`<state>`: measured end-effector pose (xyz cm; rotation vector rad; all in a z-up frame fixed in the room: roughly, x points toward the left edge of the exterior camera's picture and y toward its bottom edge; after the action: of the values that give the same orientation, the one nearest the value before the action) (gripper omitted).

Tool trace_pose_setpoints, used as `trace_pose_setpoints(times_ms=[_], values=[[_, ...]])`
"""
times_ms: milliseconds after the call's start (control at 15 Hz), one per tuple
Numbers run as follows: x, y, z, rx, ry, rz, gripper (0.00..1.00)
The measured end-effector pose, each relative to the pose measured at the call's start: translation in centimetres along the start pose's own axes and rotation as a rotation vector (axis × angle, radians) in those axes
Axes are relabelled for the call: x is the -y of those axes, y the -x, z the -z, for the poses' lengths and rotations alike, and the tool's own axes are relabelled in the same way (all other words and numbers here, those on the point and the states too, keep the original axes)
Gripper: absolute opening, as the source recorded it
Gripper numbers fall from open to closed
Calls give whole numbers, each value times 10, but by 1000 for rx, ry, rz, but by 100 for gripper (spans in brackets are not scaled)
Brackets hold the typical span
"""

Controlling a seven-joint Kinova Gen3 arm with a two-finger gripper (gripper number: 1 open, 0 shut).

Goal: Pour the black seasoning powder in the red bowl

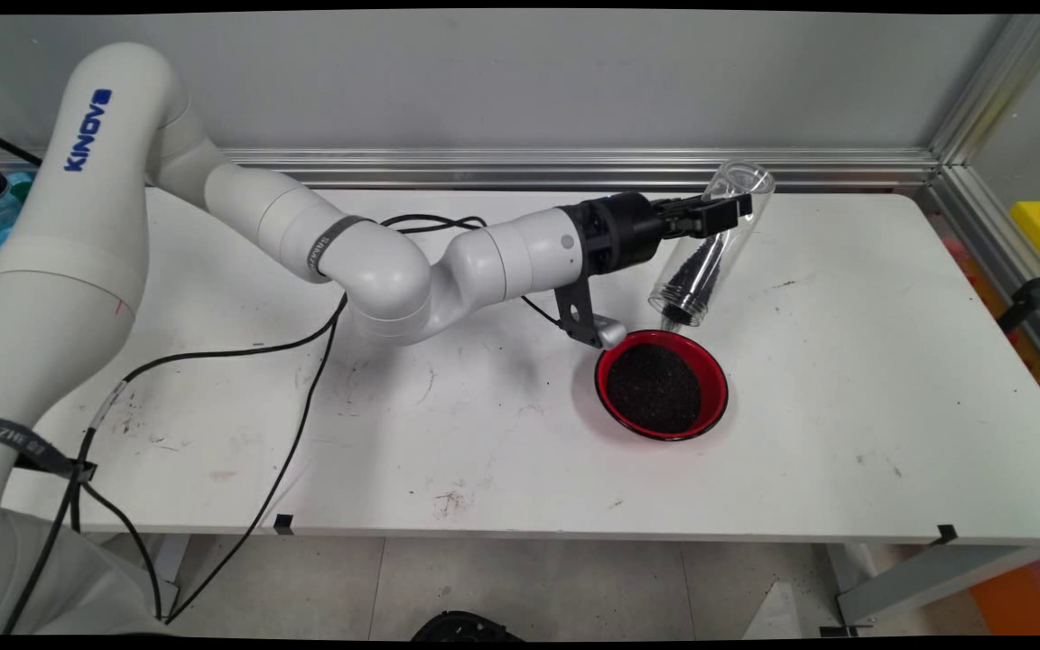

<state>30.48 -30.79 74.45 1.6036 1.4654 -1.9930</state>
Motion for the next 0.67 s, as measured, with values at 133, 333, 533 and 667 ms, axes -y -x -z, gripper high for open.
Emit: trace_pose_setpoints(times_ms=[133,333,533,667], values=[[0,0,0,1,-1,0,0],[0,0,0,5,-2,-4,0],[0,1,0,10,-2,-8,0],[0,2,0,13,-3,-11,0]])
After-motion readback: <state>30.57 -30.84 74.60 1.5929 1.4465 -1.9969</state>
